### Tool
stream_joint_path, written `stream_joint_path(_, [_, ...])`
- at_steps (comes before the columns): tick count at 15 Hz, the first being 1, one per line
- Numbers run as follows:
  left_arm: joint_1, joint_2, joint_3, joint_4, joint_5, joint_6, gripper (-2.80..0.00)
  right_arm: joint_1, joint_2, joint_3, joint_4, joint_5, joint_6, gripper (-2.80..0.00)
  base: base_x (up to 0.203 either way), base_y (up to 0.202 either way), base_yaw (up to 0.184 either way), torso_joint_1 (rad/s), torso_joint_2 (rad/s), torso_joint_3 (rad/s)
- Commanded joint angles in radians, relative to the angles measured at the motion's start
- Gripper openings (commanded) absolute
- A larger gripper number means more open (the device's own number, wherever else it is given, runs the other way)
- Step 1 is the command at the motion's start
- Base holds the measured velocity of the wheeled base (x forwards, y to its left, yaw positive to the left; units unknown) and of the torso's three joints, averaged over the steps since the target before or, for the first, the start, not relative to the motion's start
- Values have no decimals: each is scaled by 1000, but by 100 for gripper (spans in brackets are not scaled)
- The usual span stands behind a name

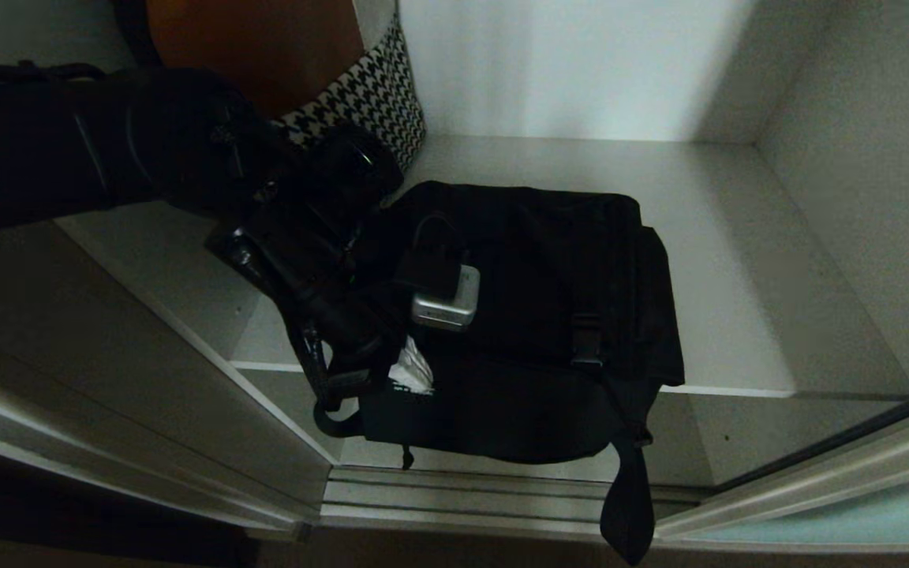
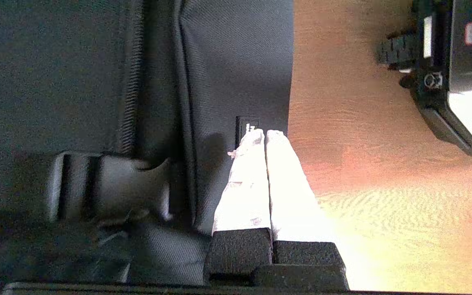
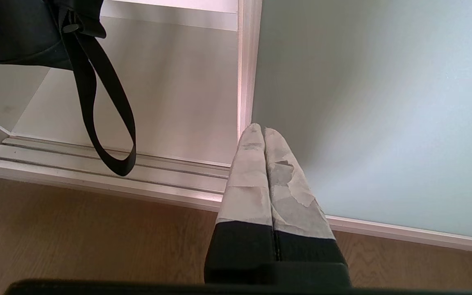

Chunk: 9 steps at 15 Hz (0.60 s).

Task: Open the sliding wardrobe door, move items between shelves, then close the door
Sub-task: Place the bag on the higher shelf

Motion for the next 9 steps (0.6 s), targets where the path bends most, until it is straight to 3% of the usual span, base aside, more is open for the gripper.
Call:
stream_joint_path(1, [0,27,0,6,-6,19,-280,0,-1,0,0,1,0,-280,0,0,0,0,0,0])
stream_joint_path(5, [3,-18,3,-4,-148,-9,-280,0,-1,0,0,1,0,-280,0,0,0,0,0,0])
stream_joint_path(9, [21,-62,3,-33,-145,-44,-280,0,-1,0,0,1,0,-280,0,0,0,0,0,0])
